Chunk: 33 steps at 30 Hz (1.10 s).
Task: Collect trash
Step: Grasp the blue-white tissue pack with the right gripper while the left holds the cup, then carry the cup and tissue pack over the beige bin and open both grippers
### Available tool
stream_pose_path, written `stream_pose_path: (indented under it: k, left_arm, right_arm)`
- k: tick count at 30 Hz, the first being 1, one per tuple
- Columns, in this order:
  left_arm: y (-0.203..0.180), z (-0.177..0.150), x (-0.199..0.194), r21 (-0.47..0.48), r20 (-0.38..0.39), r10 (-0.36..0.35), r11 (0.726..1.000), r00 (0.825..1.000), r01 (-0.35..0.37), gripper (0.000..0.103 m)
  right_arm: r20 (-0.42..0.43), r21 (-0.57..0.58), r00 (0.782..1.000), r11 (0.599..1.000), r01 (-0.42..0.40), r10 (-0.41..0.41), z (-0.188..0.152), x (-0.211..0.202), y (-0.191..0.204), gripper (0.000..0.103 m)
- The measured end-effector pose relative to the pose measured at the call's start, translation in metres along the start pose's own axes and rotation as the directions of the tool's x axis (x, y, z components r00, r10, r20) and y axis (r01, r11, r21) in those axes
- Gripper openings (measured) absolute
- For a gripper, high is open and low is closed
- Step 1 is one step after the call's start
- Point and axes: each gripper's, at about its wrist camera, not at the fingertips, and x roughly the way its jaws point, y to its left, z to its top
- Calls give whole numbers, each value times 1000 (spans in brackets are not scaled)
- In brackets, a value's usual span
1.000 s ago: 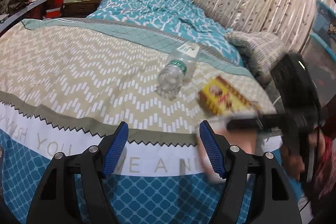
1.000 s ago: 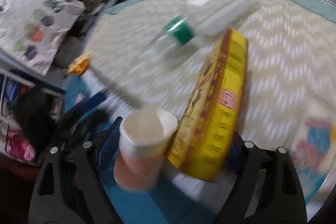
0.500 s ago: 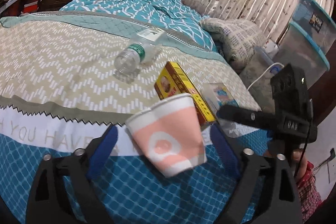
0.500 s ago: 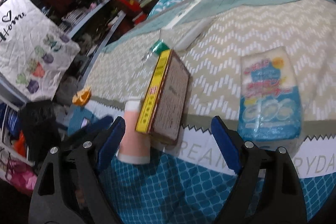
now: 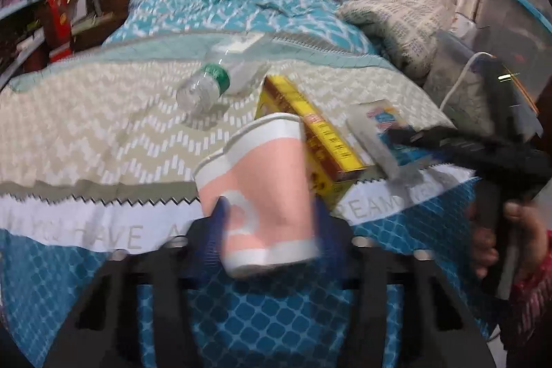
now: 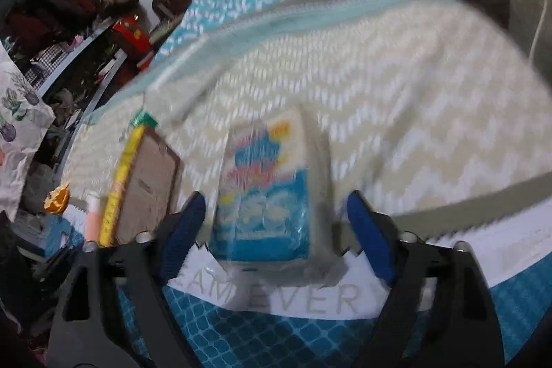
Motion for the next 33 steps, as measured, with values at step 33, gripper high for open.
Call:
stream_pose_path:
  k: [33]
  left_arm:
    - [-337, 66, 59, 252, -285, -563, 737, 776, 627, 31]
  right_arm:
    - [360, 514, 896, 857, 42, -260, -117, -224, -269, 57]
